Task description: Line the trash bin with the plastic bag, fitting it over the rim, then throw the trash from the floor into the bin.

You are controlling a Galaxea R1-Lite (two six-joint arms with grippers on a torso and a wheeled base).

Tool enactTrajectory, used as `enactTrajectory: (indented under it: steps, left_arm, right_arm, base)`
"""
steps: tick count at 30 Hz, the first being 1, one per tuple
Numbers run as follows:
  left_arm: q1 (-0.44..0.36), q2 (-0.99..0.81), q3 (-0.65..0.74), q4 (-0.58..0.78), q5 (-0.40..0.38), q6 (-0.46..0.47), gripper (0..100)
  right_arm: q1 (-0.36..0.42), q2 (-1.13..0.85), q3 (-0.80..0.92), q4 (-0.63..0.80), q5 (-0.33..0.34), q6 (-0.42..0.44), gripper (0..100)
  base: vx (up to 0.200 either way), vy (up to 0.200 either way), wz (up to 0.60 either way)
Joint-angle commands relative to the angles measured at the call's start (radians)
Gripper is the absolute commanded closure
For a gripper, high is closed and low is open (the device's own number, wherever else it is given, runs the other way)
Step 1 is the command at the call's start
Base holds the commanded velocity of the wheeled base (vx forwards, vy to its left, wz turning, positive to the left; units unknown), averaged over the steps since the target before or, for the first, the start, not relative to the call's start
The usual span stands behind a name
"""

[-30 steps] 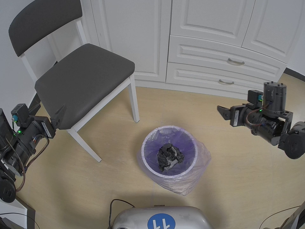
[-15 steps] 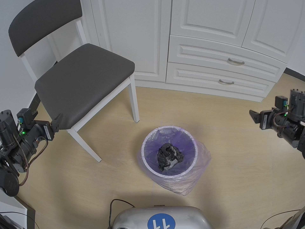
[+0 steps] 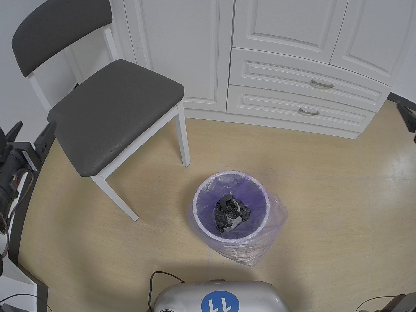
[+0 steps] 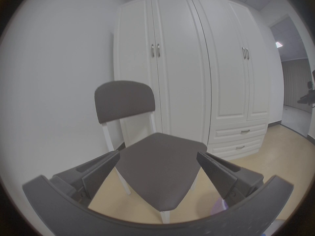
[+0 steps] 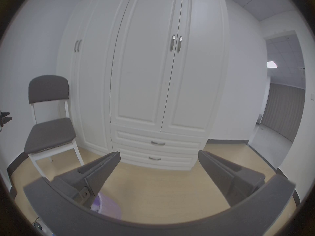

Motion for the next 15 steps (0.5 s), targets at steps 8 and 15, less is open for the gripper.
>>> enactTrajectory:
  steps: [8, 15]
  left_arm:
    - [-0.005, -0.515, -0.260, 0.560, -0.005, -0.008, 0]
    - [-0.007, -0.719, -0.212, 0.702, -0.007, -0.061, 0]
  right_arm:
    - [-0.014, -0.490, -0.096, 0.328, 0.004, -0.033, 0]
    - [-0.122, -0.680, -0.004, 0.399, 0.043, -0.013, 0]
  base:
    - [0.000, 0.000, 0.00]
    - [0.000, 0.000, 0.00]
